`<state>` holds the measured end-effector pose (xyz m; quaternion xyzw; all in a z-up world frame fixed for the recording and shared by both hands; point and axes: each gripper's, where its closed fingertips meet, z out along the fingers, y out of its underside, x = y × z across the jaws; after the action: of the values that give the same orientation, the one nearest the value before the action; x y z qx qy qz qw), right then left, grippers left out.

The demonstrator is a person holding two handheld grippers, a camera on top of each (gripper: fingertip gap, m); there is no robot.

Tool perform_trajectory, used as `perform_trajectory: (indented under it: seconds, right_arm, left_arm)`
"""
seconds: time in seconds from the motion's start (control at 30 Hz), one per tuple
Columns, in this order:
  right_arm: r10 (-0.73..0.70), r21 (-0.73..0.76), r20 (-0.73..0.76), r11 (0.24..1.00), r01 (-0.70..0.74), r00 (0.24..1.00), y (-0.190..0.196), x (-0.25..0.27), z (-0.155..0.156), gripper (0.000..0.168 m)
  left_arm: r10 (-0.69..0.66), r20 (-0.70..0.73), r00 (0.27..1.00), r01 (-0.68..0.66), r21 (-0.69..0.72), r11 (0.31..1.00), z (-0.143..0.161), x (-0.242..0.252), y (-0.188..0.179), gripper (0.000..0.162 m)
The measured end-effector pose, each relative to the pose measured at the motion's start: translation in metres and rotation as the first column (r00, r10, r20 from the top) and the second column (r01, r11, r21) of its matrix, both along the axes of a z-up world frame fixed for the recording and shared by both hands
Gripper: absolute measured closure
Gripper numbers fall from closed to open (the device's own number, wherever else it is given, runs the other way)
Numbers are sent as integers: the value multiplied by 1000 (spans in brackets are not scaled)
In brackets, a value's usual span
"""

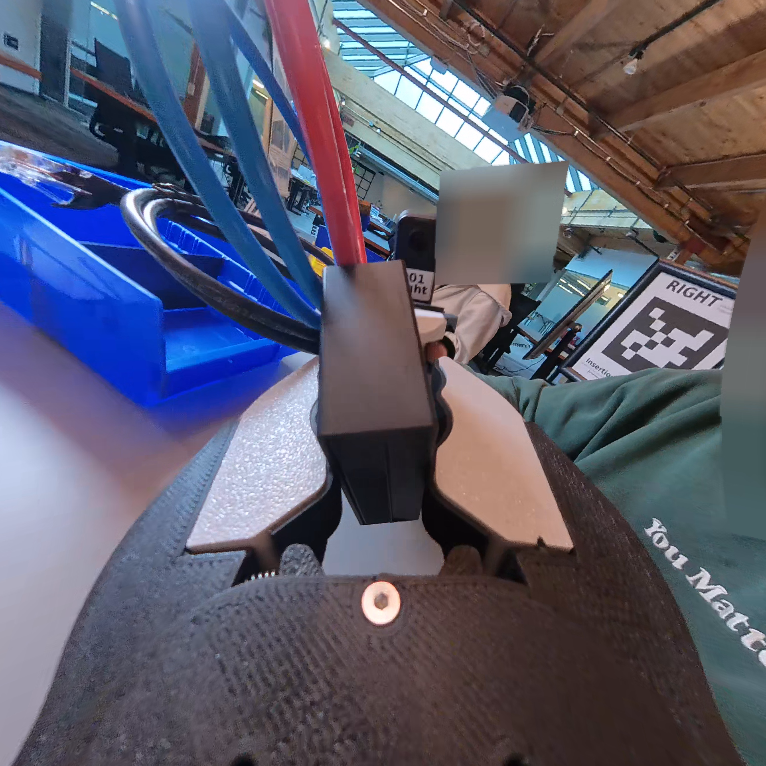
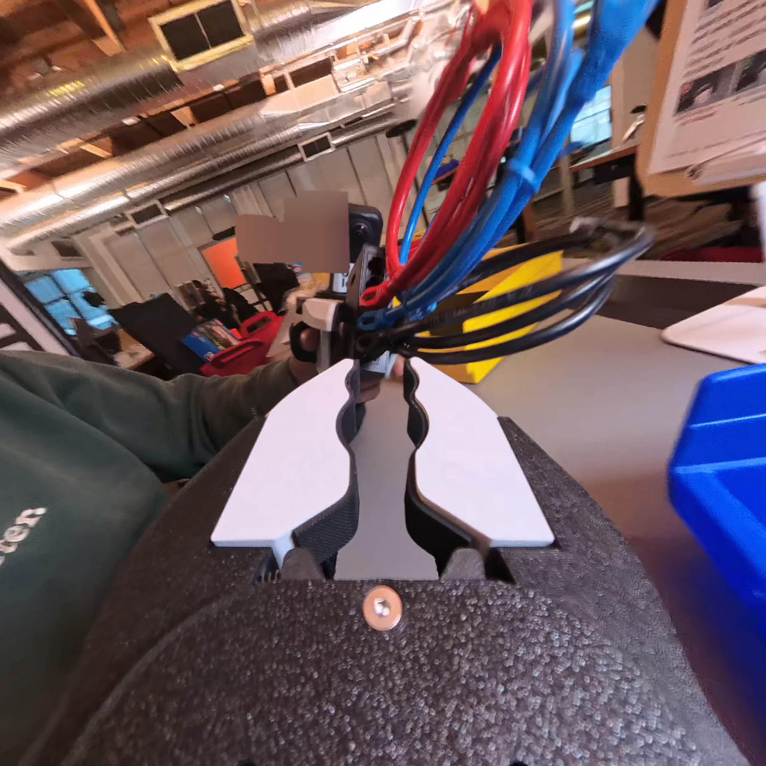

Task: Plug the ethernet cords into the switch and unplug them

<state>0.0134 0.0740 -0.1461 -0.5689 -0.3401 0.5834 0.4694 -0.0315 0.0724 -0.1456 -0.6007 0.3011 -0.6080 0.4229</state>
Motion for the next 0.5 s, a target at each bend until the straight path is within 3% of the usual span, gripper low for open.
perform_trajectory:
  seconds: [0.07, 0.13, 0.23, 0.33, 0.43, 0.5]
  right_arm:
    - [-72, 113, 47, 991, 66, 996, 5, 10, 8, 148]
    - [-82, 239, 145, 970, 46, 986, -2, 8, 8, 148]
    - [-41, 326, 324, 943, -71, 945, -22, -8, -13, 148]
    - [-156, 446, 459, 892, -74, 875, -21, -17, -36, 142]
    - [-409, 664, 494, 747, -30, 768, 0, -10, -43, 140]
    - [-511, 760, 503, 645, -75, 697, 6, -4, -48, 140]
  left_arm:
    - [-15, -3, 1000, 15, -52, 999, -6, -2, 3, 115]
    - [-45, -27, 999, 42, -100, 994, -16, 2, 3, 115]
    - [-87, -80, 993, 73, -164, 984, -33, 10, 1, 115]
    - [-124, -101, 987, 98, -233, 967, -45, 15, -3, 116]
    - [-144, -73, 987, 116, -302, 946, -47, 17, -3, 115]
    - [-162, -24, 987, 143, -359, 922, -46, 17, -3, 116]
